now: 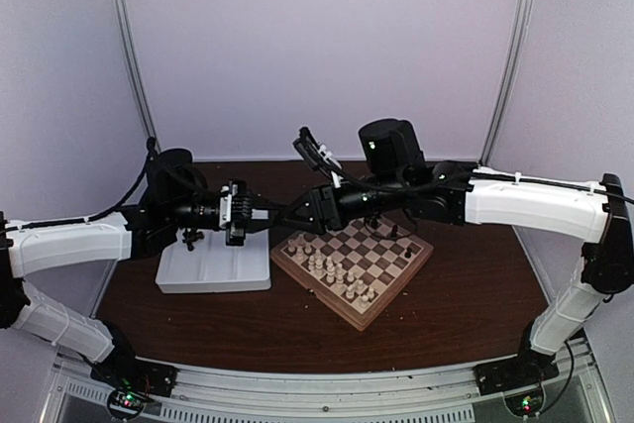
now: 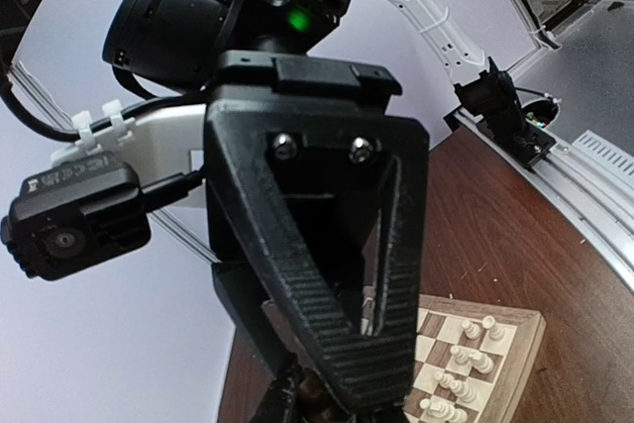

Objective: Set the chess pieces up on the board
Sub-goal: Adjust the chess piece.

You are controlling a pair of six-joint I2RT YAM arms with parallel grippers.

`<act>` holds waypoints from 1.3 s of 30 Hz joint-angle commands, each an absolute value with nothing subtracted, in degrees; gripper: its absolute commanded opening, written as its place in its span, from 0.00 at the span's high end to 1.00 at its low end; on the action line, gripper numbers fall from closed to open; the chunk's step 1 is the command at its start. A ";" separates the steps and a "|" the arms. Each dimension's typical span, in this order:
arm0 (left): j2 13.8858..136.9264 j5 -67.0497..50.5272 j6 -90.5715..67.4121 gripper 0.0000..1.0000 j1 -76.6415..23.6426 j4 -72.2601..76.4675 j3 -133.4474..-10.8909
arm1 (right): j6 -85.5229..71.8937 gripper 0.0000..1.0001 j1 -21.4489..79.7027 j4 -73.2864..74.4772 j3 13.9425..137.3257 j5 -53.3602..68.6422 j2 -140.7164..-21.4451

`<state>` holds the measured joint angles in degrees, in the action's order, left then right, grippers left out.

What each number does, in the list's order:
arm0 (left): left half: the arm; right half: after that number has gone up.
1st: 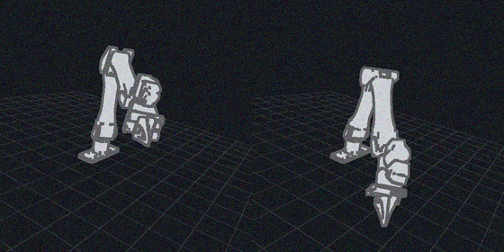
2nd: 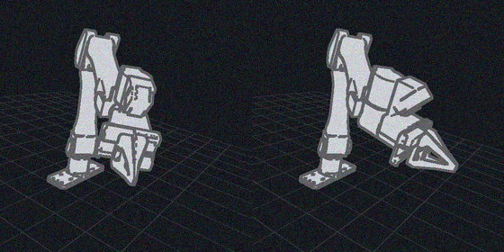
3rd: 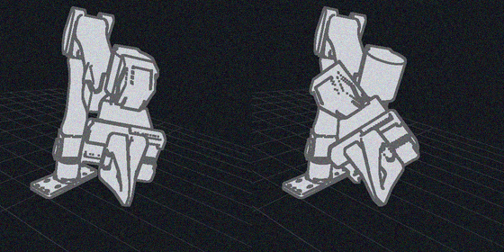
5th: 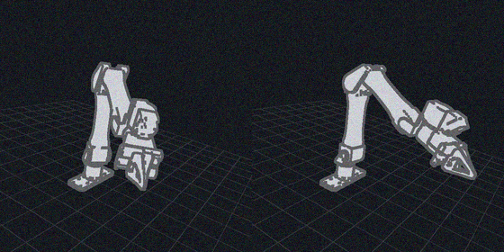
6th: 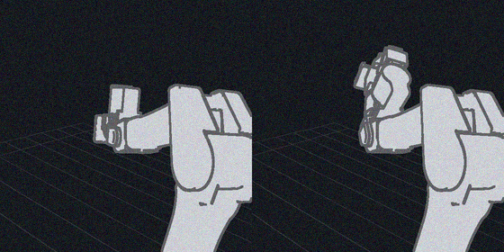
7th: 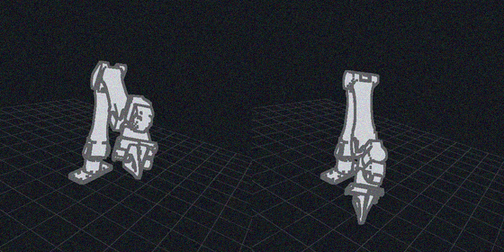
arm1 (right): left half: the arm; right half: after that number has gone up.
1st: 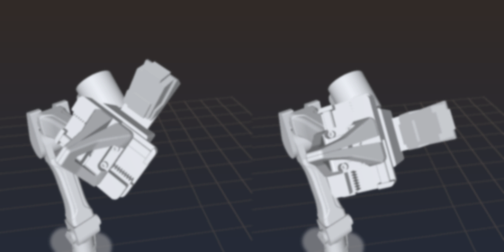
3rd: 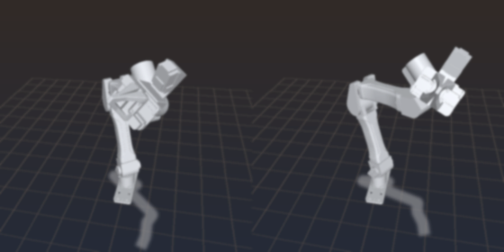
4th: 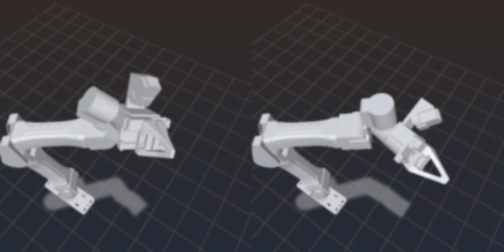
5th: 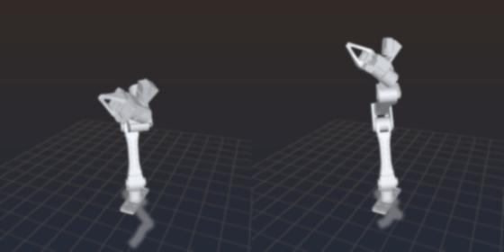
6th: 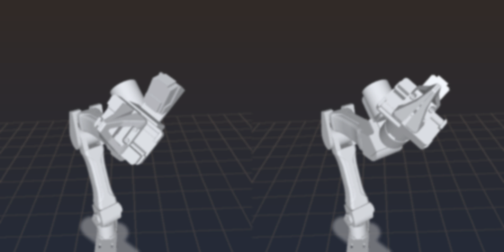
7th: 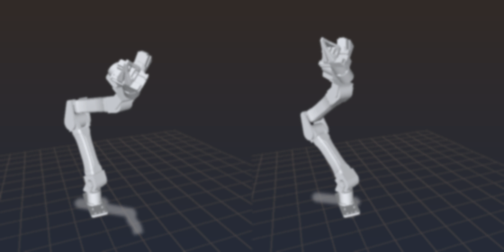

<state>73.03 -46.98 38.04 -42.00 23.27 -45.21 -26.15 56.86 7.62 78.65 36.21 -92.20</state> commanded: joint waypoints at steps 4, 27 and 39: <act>72.33 -45.62 33.88 1.00 -42.54 19.75 -47.18 | -23.27 0.27 56.33 6.68 78.83 31.59 -89.48; 78.20 -31.46 16.44 1.00 -42.60 2.46 -55.30 | -19.87 0.67 56.51 26.62 85.97 14.99 -90.64; 80.21 -34.39 14.58 1.00 -42.63 5.18 -55.70 | -19.83 0.71 56.60 21.54 86.12 15.08 -93.57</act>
<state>79.53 -32.25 15.92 -42.33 2.07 -53.95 -19.73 56.51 25.39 85.14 15.99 -92.53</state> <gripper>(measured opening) 0.148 0.291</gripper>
